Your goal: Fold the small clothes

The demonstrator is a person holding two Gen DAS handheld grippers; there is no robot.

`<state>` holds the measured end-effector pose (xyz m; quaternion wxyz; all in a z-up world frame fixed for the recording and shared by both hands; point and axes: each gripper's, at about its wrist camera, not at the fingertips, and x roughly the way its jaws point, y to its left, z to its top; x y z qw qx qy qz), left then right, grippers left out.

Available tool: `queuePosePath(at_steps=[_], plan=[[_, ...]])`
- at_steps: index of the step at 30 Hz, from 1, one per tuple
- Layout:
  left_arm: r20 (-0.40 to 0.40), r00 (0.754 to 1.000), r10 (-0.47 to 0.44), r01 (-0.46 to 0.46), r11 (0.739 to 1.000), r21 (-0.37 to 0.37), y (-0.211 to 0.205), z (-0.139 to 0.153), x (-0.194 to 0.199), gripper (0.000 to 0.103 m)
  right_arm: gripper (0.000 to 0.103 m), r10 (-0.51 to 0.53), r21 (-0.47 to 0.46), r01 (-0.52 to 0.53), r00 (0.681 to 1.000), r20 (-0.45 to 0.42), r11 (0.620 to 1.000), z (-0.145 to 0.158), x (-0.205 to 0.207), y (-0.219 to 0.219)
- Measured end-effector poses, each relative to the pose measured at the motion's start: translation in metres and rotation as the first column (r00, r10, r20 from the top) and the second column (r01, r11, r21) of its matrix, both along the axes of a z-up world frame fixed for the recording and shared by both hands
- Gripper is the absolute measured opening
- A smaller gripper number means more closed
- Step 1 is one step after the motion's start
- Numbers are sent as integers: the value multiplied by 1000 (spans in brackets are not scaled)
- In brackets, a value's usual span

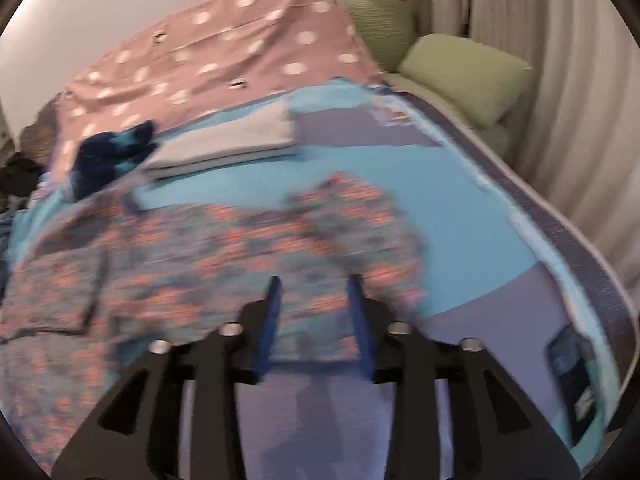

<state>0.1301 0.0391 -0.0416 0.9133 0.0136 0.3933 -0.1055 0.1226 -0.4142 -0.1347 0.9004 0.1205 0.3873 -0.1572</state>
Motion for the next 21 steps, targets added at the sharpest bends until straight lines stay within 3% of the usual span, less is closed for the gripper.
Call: queuePosePath(at_steps=[5, 11, 15, 17, 18, 21], plan=[[-29, 998, -64, 63, 998, -22, -45, 1, 3, 63, 48, 32, 22, -31, 999, -41, 999, -19, 15, -32], [-73, 993, -94, 92, 995, -28, -76, -9, 2, 64, 55, 96, -8, -97, 992, -85, 995, -30, 42, -26], [-92, 992, -86, 84, 996, -21, -80, -13, 4, 65, 54, 44, 1, -44, 994, -103, 999, -41, 48, -37], [-101, 992, -79, 77, 997, -30, -79, -15, 6, 65, 36, 2, 58, 3, 996, -88, 998, -44, 47, -49], [-106, 991, -75, 72, 997, -37, -77, -16, 7, 65, 18, -21, 102, 29, 997, -80, 994, -46, 46, -57], [-121, 990, -70, 63, 996, -62, -73, -21, 8, 65, 7, -63, 233, 72, 997, -46, 970, -46, 42, -73]])
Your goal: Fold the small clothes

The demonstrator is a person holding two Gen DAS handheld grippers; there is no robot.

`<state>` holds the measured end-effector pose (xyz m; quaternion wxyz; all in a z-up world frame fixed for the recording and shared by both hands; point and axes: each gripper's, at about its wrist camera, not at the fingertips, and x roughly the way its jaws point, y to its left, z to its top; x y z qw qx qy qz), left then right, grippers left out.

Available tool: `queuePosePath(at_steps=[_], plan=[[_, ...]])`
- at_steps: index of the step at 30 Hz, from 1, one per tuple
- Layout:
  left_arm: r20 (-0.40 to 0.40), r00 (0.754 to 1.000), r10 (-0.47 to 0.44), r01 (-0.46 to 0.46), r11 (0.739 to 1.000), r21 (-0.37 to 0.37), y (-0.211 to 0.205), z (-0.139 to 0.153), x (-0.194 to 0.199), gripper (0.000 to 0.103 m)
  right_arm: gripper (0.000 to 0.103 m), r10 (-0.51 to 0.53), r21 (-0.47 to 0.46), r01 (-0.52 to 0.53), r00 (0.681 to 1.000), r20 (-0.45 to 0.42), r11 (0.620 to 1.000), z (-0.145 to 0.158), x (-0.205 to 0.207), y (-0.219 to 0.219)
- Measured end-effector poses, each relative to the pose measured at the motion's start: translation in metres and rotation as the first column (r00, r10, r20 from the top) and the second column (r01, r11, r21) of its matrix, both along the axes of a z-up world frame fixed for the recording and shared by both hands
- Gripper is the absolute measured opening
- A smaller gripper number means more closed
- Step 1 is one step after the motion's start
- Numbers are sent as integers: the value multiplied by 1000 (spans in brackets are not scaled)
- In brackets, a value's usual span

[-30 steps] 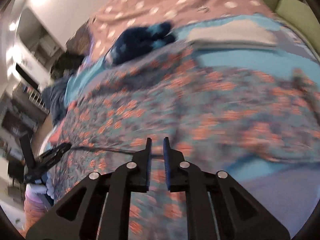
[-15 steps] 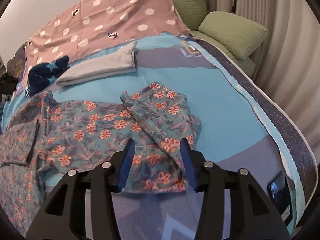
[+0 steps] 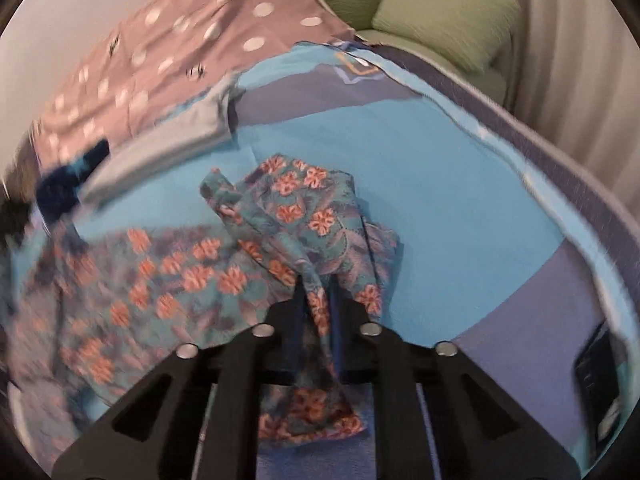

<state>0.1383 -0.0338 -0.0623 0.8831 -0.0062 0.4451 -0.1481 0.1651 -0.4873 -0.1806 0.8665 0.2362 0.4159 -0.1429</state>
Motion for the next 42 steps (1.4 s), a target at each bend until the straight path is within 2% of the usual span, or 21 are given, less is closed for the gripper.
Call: queuePosePath(at_steps=[3, 6, 10, 13, 16, 17, 20, 25, 29, 30, 31, 32, 35, 37, 40, 41, 42], plan=[[-16, 1000, 8, -9, 1000, -30, 5, -6, 1, 65, 6, -15, 155, 2, 996, 82, 988, 11, -4, -4], [-35, 999, 23, -26, 997, -76, 12, -13, 2, 65, 6, 11, 297, -69, 981, 194, 952, 27, -2, 7], [-54, 998, 29, -34, 994, -101, 17, -21, 1, 65, 6, 130, 354, -236, 945, 299, 905, 57, 10, 53], [-49, 999, 24, -30, 992, -126, 23, -21, -1, 65, 6, 253, 351, -387, 893, 372, 853, 78, 14, 97], [-40, 999, 25, -31, 987, -160, 31, -19, -3, 65, 6, 389, 316, -539, 815, 429, 781, 94, 13, 146], [-39, 999, 26, -32, 985, -169, 33, -19, -3, 65, 6, 447, 299, -596, 779, 440, 745, 97, 12, 167], [-40, 999, 18, -27, 975, -219, 40, -18, -4, 65, 6, 556, 244, -666, 732, 393, 705, 93, 11, 207], [-38, 999, -35, 21, 951, -309, 42, -17, -7, 65, 6, 673, 175, -714, 698, 244, 678, 65, 6, 245], [-29, 998, -59, 46, 948, -315, 40, -16, -10, 65, 12, 780, 13, -782, 622, 66, 623, 48, -16, 270], [-30, 998, -59, 46, 947, -319, 40, -17, -10, 65, 22, 790, -14, -791, 611, 46, 612, 46, -22, 273], [-32, 998, -58, 44, 945, -323, 40, -17, -9, 65, 29, 795, -35, -794, 606, 38, 607, 46, -27, 276], [-35, 998, -55, 40, 944, -326, 41, -18, -9, 65, 30, 797, -58, -795, 603, 39, 604, 49, -30, 279], [-41, 998, -43, 26, 940, -339, 42, -21, -9, 65, 31, 803, -113, -795, 594, 50, 596, 59, -28, 293], [-42, 998, -39, 22, 938, -345, 45, -21, -10, 65, 31, 796, -155, -784, 604, 30, 601, 60, -20, 303], [-34, 999, -34, 20, 938, -345, 49, -18, -14, 65, 31, 793, -139, -783, 609, 27, 606, 57, 3, 312], [-32, 999, -30, 17, 938, -347, 51, -17, -14, 65, 30, 788, -125, -780, 615, 23, 613, 52, 9, 318], [-30, 999, -23, 11, 936, -352, 55, -17, -15, 65, 15, 784, -126, -777, 620, 17, 617, 50, 14, 323]])
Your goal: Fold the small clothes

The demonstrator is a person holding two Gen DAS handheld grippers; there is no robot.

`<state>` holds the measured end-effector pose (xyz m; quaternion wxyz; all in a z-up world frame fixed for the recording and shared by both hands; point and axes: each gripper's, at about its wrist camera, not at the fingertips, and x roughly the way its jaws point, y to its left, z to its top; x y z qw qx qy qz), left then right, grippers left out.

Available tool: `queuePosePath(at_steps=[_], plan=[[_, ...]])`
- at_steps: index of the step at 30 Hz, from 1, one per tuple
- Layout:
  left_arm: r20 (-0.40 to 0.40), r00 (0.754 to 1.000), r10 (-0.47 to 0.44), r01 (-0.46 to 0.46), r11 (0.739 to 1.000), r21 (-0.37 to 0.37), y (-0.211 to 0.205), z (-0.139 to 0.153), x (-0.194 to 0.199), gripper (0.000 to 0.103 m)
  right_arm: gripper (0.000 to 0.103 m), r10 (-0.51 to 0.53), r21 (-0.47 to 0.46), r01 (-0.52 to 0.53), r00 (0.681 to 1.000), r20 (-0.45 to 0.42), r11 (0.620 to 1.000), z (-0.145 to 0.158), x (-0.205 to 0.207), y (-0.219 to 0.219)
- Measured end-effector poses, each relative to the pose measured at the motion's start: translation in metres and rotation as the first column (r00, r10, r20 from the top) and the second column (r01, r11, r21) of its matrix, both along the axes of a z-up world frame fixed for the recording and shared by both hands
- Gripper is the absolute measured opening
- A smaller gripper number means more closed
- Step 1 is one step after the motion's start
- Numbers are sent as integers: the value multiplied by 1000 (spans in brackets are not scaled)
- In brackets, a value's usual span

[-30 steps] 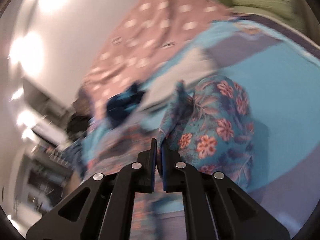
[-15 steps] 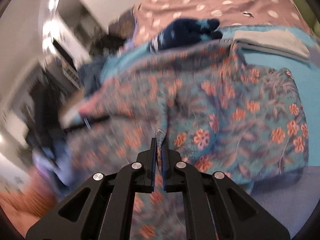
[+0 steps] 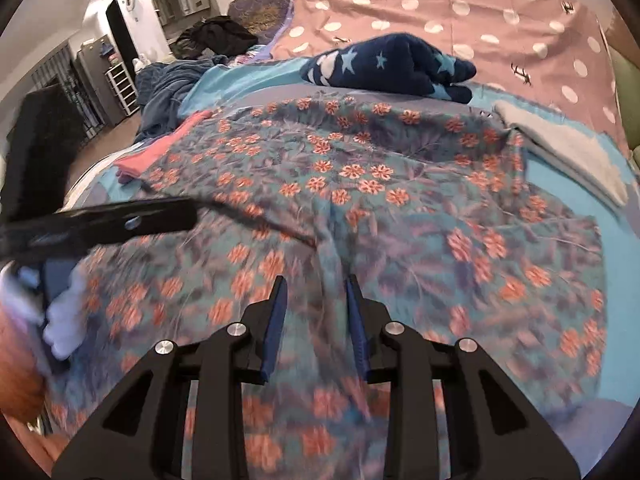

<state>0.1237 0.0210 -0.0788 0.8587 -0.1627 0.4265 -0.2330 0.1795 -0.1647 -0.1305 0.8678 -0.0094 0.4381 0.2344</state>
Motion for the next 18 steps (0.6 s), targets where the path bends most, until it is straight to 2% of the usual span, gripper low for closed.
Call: queuePosePath(at_steps=[1, 3, 4, 5, 8, 11, 12, 14, 18], plan=[[0, 1000, 6, -6, 1000, -6, 3, 1, 0, 65, 5, -10, -9, 10, 1000, 3, 1000, -1, 5, 3], [1, 1000, 14, -14, 1000, -20, 11, 2, -2, 65, 5, -9, 42, 8, 999, 34, 999, 7, -1, 7], [2, 1000, 13, -13, 1000, -27, 14, 3, -4, 65, 5, 36, 95, -42, 998, 60, 995, 15, -12, 10], [3, 1000, 9, -9, 999, -32, 16, 3, -4, 65, 5, 60, 100, -69, 994, 90, 993, 21, -21, 12], [-1, 999, -38, 38, 995, -91, 20, 4, -7, 66, 6, 166, 63, -181, 967, 191, 981, 34, -57, 18], [-35, 990, -136, 124, 963, -239, 18, 0, -6, 69, 10, 242, -4, -245, 956, 167, 970, 25, -79, 24], [-44, 988, -151, 135, 957, -257, 16, -1, -6, 69, 12, 246, -27, -245, 957, 151, 969, 20, -81, 25], [-61, 984, -167, 148, 959, -243, 8, -6, -7, 69, 13, 251, -57, -246, 962, 112, 968, 8, -85, 27], [-123, 975, -185, 163, 972, -171, -6, -20, -11, 69, 20, 241, -39, -239, 967, 84, 970, -1, -93, 24]])
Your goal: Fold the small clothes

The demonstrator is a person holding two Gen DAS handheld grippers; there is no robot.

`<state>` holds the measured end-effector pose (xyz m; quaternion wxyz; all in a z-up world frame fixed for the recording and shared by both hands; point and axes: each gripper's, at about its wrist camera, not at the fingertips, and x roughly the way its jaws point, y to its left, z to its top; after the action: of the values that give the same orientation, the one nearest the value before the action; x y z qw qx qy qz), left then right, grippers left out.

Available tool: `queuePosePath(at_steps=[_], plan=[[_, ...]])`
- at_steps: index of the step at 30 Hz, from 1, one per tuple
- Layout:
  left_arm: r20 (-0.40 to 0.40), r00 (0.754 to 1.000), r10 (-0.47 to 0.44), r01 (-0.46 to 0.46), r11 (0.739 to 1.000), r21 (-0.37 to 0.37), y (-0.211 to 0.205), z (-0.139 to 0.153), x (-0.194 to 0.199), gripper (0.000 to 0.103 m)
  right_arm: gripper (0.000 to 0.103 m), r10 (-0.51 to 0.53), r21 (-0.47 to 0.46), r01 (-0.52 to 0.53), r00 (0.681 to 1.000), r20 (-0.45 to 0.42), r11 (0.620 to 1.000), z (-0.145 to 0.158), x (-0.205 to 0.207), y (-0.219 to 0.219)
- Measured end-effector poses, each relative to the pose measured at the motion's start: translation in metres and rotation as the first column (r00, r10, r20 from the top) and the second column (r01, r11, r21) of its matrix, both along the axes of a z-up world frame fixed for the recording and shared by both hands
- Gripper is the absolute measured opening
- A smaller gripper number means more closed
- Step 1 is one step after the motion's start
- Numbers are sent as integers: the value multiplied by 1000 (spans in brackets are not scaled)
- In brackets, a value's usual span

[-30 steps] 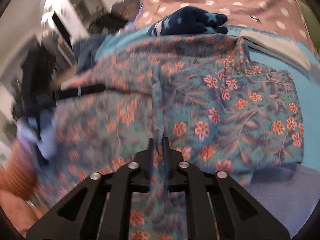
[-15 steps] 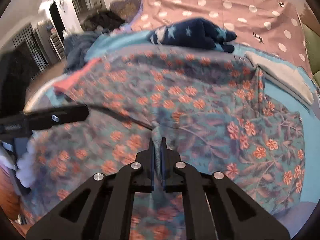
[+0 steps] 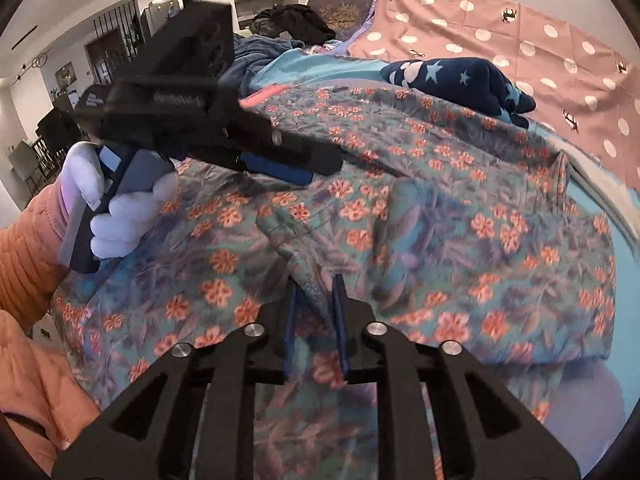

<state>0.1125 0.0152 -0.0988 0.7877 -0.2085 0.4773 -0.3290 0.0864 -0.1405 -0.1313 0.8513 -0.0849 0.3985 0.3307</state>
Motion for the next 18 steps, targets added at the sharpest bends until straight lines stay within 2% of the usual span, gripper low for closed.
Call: queuePosePath(at_steps=[6, 12, 13, 14, 15, 16, 18], plan=[[-4, 1000, -18, 18, 998, 55, -10, -5, -2, 66, 28, -6, -24, 6, 1000, 9, 1000, -1, -6, 7], [-25, 999, -28, 30, 995, 93, -30, -12, 20, 30, 31, -29, -108, 35, 998, 58, 994, -5, -8, 34], [-26, 999, -26, 29, 995, 100, -32, -13, 22, 18, 31, -34, -120, 41, 997, 65, 992, -7, -8, 38], [-31, 999, -21, 24, 994, 110, -33, -14, 24, 5, 27, -41, -137, 51, 996, 75, 989, -8, -7, 42], [-31, 999, -15, 19, 994, 112, -33, -14, 25, 4, 10, -49, -144, 61, 995, 87, 988, -8, -7, 43], [-27, 1000, -10, 12, 995, 102, -31, -11, 26, 4, 4, -63, -152, 78, 993, 103, 985, -6, -6, 43], [0, 1000, 1, -1, 998, 60, -28, 1, 25, 3, 4, -102, -131, 120, 985, 137, 984, 5, -2, 37]])
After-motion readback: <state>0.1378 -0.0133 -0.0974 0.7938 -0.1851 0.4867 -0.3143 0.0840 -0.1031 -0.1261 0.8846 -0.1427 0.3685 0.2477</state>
